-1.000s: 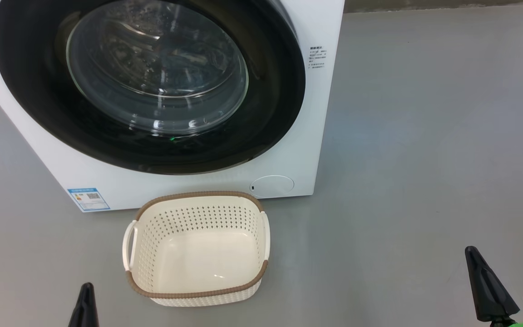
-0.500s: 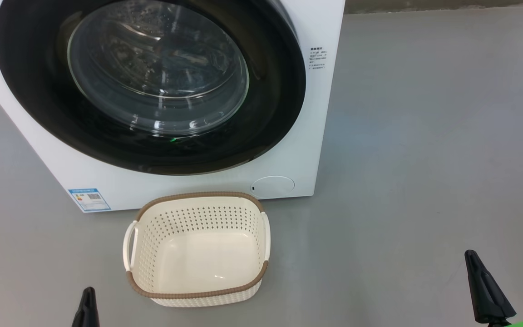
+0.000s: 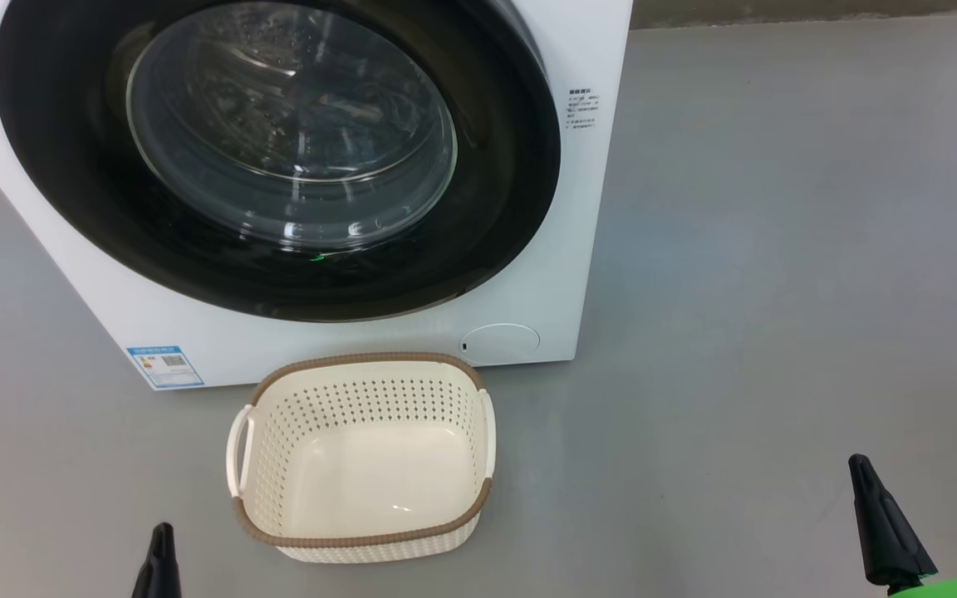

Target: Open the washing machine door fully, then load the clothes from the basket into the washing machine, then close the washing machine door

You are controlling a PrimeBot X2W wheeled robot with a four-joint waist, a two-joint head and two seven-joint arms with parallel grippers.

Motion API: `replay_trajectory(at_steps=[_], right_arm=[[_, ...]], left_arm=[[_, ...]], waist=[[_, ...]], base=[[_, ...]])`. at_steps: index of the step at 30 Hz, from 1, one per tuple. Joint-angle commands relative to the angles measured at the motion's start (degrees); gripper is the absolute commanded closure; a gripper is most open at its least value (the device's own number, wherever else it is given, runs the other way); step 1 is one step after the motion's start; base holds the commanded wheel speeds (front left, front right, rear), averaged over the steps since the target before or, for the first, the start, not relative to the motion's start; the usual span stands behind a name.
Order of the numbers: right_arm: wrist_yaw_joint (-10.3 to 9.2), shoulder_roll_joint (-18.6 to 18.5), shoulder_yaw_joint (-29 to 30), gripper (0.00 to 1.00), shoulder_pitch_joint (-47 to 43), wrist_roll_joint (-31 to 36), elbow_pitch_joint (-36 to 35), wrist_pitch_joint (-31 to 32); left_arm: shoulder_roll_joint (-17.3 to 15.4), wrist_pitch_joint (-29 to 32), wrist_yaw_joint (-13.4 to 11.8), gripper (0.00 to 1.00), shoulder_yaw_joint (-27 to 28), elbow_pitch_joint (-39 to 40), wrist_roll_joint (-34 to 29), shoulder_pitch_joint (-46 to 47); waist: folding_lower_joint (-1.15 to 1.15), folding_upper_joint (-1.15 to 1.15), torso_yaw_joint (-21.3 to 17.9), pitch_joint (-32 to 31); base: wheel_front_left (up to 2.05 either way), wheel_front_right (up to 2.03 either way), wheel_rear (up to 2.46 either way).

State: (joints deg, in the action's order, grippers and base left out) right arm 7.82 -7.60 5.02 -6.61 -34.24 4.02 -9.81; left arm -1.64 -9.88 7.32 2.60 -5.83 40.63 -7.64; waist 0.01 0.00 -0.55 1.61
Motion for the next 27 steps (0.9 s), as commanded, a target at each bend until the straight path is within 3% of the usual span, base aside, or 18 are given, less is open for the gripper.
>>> replay_trajectory(at_steps=[1,27], right_arm=[[-0.1,-0.63,-0.28,1.0,2.65,-1.76,-1.03,0.25],[-0.17,0.36,-0.58,1.0,5.57,-19.03,2.17,4.32]], left_arm=[[-1.16,0.4,0.05,1.0,0.62,0.88,1.23,2.74],[-1.81,4.42,0.09,1.0,0.73,-1.72,16.8,5.92]], waist=[[-0.01,0.0,0.01,-0.01],[-0.01,0.0,0.17,-0.43]], base=[[0.0,0.0,0.0],[0.0,0.0,0.0]])
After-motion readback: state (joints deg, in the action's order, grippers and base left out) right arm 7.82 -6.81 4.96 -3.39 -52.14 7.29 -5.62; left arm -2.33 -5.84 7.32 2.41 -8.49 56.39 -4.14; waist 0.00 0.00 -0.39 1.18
